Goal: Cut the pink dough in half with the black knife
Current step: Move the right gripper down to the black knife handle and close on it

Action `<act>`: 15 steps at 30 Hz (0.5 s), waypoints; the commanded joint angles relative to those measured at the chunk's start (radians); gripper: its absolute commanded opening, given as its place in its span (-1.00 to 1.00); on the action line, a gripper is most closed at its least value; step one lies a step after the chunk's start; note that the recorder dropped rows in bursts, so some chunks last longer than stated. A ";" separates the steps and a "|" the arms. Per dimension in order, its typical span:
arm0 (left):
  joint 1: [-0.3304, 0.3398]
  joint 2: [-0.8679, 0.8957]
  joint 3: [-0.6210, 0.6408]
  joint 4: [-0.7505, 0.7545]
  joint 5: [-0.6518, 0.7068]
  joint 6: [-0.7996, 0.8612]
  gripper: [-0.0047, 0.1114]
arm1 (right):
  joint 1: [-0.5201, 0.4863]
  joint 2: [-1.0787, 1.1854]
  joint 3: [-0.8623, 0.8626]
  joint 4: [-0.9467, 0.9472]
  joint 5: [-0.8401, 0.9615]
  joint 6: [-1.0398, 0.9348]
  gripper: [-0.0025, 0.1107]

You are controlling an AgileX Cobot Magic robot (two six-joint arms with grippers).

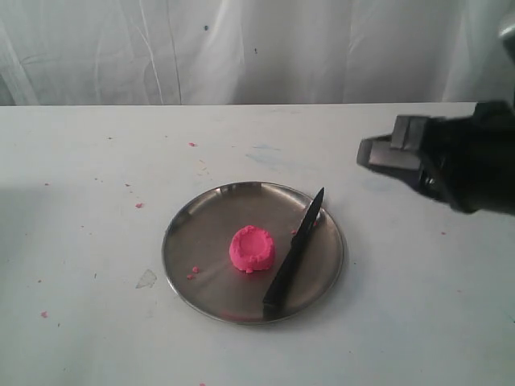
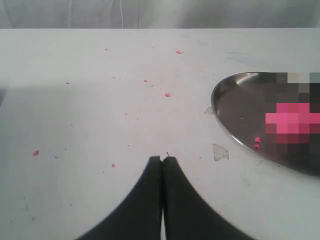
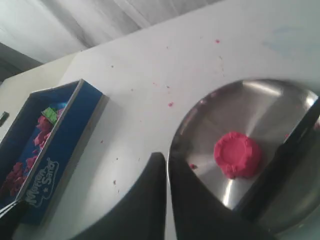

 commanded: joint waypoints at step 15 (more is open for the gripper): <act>0.003 -0.006 0.004 -0.004 0.000 -0.004 -0.92 | -0.005 0.362 0.088 0.279 0.010 -0.174 -0.27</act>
